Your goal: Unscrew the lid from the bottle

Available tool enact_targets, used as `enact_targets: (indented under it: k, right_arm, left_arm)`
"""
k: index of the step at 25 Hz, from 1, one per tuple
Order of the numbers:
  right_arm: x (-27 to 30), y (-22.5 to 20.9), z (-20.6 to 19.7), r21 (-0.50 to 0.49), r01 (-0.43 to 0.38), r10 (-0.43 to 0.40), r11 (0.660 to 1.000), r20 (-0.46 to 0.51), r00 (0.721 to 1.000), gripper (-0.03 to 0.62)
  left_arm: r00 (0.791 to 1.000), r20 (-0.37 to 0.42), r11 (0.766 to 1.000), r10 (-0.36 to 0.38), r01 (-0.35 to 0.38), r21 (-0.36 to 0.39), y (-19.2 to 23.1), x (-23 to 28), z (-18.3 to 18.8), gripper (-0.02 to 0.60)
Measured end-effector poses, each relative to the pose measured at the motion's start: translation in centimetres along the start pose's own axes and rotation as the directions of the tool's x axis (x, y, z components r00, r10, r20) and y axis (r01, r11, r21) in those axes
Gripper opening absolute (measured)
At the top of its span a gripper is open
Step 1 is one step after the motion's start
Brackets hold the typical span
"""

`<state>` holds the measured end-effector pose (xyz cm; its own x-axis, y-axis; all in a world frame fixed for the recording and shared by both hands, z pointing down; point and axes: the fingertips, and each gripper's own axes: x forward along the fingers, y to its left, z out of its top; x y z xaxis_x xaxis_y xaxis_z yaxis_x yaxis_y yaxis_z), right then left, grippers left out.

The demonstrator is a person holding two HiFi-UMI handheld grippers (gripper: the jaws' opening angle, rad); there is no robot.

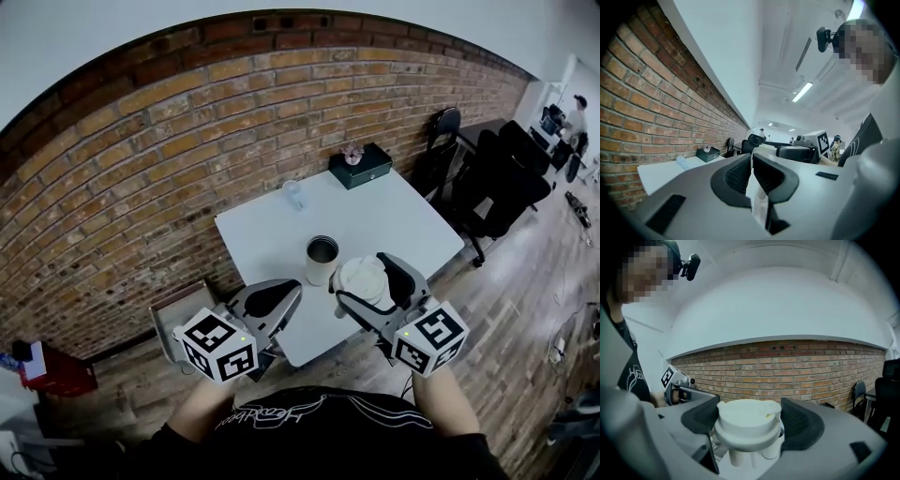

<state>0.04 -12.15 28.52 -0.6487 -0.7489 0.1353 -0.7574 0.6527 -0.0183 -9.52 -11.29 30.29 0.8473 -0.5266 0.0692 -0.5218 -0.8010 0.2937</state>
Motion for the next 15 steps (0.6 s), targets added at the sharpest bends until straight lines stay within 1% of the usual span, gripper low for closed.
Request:
enact_targets:
  k: [3,7,12,15]
  right_arm:
    - [-2.2,0.1,-1.0,0.012,-0.025,0.025,1.0,-0.004,1.0,0.408]
    - [-5.4,0.3,-2.3,0.036,-0.067,0.067,0.997,0.0,0.998,0.408]
    - [-9.4,0.5,-4.2,0.053,-0.089,0.089,0.995,-0.003,0.996,0.408]
    - [-11.4,0.9,-4.9,0.06,-0.101,0.102,0.993,-0.007,0.995,0.408]
  left_arm:
    - [1.0,-0.019,1.0,0.0,0.001,0.007,-2.9,1.0,-1.0,0.04]
    - [0.999,-0.025,1.0,0.031,-0.031,0.005,-6.2,1.8,-2.4,0.04]
    - [0.997,-0.041,0.998,0.064,-0.065,-0.007,-10.1,2.3,-5.0,0.04]
    - [0.996,-0.036,0.997,0.079,-0.079,-0.014,-11.9,2.1,-5.8,0.04]
